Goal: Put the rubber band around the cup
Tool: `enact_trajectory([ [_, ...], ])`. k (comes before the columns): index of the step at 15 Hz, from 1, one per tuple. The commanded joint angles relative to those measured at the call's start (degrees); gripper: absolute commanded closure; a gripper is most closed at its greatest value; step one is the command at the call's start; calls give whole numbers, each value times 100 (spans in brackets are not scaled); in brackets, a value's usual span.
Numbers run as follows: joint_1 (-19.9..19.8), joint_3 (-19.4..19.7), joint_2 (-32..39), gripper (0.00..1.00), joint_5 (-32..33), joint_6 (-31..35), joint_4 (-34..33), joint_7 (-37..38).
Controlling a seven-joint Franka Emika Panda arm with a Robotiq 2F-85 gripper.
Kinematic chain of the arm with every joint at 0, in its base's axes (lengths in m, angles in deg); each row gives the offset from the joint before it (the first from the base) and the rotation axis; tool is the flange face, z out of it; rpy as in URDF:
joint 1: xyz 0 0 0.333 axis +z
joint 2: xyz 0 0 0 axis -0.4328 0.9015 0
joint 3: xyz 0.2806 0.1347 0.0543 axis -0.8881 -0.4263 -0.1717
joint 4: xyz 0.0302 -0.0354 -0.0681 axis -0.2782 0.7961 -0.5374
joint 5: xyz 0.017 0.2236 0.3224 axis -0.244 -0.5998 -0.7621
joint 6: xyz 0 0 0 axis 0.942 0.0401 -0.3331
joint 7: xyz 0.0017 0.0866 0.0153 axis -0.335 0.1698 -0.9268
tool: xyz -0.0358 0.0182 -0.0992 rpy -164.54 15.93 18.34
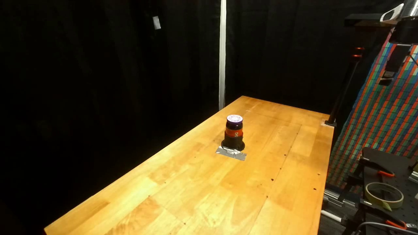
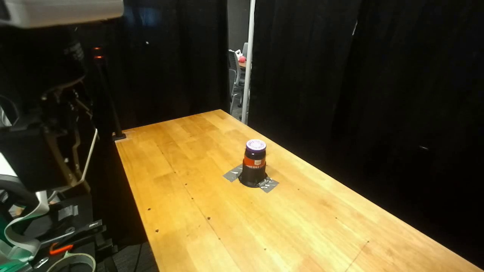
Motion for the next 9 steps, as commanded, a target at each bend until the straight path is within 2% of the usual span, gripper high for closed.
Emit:
enact_trajectory([
  [1, -31, -143, 87, 0, -88, 52, -56, 8],
  [5, 319, -945, 805, 0, -207, 210, -519, 654],
  [9, 594, -1761, 1941, 0, -204, 412, -1286, 1377],
])
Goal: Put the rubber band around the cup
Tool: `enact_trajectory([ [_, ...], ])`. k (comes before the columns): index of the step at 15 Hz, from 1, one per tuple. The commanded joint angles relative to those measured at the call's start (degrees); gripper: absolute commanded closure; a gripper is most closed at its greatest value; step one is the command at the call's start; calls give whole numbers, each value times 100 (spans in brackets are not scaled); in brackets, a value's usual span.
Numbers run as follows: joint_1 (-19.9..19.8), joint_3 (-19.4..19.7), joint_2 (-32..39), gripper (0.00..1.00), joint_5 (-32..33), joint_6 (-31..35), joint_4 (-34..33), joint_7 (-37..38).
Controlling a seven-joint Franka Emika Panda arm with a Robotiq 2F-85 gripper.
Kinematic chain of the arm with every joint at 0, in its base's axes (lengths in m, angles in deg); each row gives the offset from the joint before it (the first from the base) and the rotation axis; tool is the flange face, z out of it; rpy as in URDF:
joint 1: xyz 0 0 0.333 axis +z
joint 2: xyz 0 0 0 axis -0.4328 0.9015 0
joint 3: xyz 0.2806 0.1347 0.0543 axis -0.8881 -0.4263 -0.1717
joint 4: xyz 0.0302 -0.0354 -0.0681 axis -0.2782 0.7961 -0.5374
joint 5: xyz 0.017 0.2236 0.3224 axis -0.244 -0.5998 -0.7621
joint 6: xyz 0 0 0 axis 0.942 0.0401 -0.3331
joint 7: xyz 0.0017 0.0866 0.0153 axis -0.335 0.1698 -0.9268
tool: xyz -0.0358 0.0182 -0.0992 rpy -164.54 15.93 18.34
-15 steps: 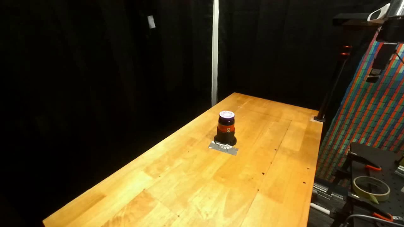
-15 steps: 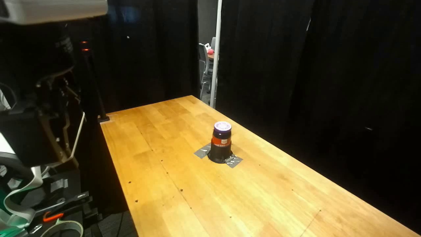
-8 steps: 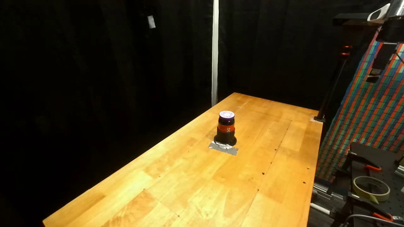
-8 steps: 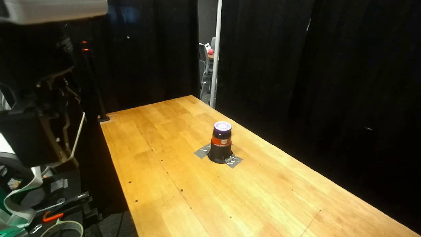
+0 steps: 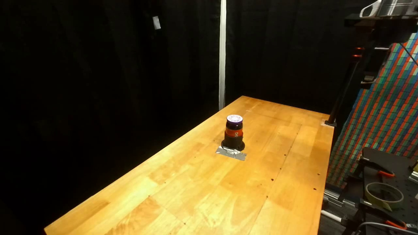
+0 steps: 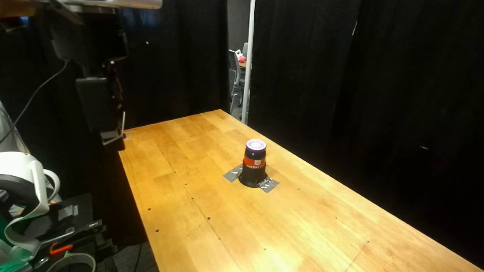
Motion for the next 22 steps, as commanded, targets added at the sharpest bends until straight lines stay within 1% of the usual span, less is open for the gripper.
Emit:
enact_trajectory([
  [1, 224, -536, 1400, 0, -88, 290, -969, 516],
  [4, 341, -716, 2337, 0, -48, 838, -1581, 647],
  [5, 362, -756, 2684, 0, -7, 1121, -1807, 685],
  [9, 480, -751, 4094, 0, 60, 1869, -2820, 594],
  [15, 662, -624, 5806, 0, 329, 2330, -4257, 570],
  [19, 761, -496, 6659, 0, 408, 2465, -5024, 448],
  [22, 859, -309, 7144, 0, 563, 2717, -5414, 538],
])
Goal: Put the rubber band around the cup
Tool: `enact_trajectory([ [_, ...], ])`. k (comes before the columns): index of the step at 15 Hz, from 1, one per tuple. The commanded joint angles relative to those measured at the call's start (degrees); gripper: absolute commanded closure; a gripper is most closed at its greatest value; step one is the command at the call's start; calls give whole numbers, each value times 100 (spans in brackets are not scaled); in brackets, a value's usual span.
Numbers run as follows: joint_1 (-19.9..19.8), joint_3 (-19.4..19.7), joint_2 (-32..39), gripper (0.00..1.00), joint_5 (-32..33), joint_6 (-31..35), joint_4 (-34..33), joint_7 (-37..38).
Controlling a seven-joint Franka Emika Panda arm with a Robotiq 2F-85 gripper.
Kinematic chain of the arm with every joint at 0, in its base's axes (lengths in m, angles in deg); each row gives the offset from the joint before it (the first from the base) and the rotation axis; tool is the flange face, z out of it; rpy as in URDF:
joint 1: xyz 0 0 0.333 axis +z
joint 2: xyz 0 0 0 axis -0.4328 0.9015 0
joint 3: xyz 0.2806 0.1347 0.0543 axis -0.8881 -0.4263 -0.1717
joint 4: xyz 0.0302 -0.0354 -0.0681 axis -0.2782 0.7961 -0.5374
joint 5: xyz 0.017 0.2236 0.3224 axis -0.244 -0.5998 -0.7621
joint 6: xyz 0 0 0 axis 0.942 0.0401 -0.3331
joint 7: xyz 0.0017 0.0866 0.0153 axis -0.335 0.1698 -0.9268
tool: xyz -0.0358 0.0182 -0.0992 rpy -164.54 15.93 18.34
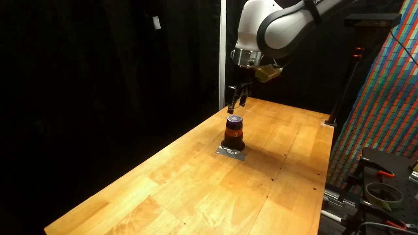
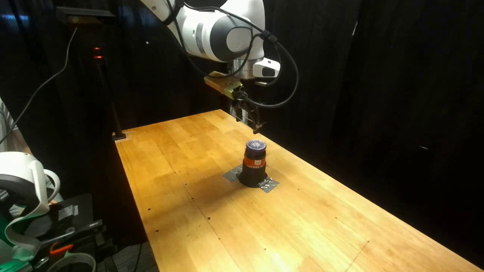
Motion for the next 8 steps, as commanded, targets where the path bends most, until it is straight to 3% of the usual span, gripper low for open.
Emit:
enact_trajectory([
  [1, 190, 290, 641, 0, 238, 255, -665, 39],
  [8, 281, 581, 1342, 0, 313, 266, -1227, 45],
])
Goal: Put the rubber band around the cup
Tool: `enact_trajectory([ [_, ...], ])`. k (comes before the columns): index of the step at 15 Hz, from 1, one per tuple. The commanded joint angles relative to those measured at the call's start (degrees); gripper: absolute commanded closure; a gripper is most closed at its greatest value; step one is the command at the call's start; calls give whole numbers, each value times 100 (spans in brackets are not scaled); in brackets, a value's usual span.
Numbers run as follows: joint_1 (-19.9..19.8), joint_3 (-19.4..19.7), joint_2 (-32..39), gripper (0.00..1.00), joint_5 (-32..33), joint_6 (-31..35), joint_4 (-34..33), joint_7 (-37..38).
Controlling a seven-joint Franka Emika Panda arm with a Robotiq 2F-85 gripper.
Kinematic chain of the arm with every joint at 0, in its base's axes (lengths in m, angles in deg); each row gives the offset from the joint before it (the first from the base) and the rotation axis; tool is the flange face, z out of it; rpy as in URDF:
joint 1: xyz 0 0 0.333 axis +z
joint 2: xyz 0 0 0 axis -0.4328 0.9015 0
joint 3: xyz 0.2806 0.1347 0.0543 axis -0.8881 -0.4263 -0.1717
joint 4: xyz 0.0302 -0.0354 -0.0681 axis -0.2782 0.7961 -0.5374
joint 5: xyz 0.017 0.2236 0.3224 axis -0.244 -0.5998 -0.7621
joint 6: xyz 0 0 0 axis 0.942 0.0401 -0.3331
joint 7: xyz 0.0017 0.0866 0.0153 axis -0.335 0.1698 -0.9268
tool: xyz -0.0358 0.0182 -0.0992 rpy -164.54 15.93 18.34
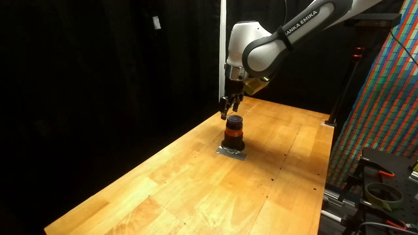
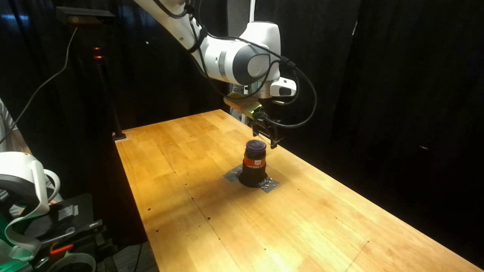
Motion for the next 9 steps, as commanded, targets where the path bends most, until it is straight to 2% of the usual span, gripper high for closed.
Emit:
enact_trajectory([
  [1, 132, 161, 404, 0, 101, 22, -433, 57],
  [6, 90, 121, 652, 0, -22, -85, -476, -50],
  [9, 50, 97, 511, 0, -81, -174, -224, -71],
])
